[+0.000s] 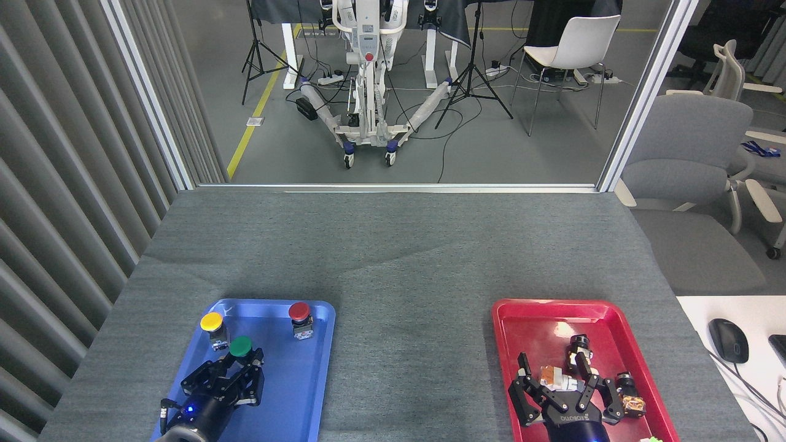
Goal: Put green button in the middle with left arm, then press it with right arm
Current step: 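Carry the green button to the table middle and lower it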
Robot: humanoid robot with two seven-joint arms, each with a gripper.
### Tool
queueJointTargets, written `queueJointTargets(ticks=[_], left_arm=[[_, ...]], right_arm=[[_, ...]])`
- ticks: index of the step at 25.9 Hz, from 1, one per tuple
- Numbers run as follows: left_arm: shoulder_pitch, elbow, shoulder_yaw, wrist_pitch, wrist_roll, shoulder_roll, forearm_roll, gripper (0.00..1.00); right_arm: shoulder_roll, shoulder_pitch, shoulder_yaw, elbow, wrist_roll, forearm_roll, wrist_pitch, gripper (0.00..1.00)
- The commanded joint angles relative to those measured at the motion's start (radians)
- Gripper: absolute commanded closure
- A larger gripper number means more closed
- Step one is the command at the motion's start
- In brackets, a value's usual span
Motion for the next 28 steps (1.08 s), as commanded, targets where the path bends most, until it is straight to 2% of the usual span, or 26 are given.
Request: queueJointTargets(ticks=[1,4,5,7,14,18,21,25,28], left_arm=[[0.003,-0.015,0.0,-0.076,0.055,0.033,-0.002,1.0],[0.012,-0.095,-0.028,-0.176,0.097,0.05,-0.017,1.0],[0.003,-0.115,-0.097,-0.211,0.115,0.047,-0.051,1.0],[-0.031,-0.135,-0.249,-0.202,0.14,0.027,-0.158,1.0],[-0.096,-0.093,-0.399,-0.164,0.129,-0.189,-0.281,1.0],[-0.194,0.099,-0.399,-0.161,0.061,-0.297,-0.282,1.0],[-0.208,0.129,-0.399,-0.098,0.049,-0.295,-0.263,1.0],[-0.201,0.141,-0.394,-0.087,0.052,-0.278,-0.252,1.0],[-0.194,0.141,-0.396,-0.085,0.052,-0.278,-0.25,1.0]], right_arm=[[0.0,-0.005,0.001,-0.003,-0.001,0.003,0.004,0.0],[0.0,-0.003,0.004,-0.003,-0.002,0.003,0.007,0.0],[0.0,-0.002,0.004,-0.001,-0.002,0.003,0.007,0.0],[0.0,0.0,0.004,-0.001,-0.002,0.003,0.007,0.0],[0.002,0.014,0.029,-0.003,0.01,0.002,0.037,0.0],[-0.004,0.014,0.061,-0.003,0.01,0.003,0.036,0.0],[-0.003,0.006,0.063,0.004,0.004,-0.009,0.042,0.0],[-0.003,0.003,0.092,-0.003,-0.016,-0.018,0.134,0.0],[0.0,0.003,0.104,-0.003,-0.016,-0.017,0.148,0.0]])
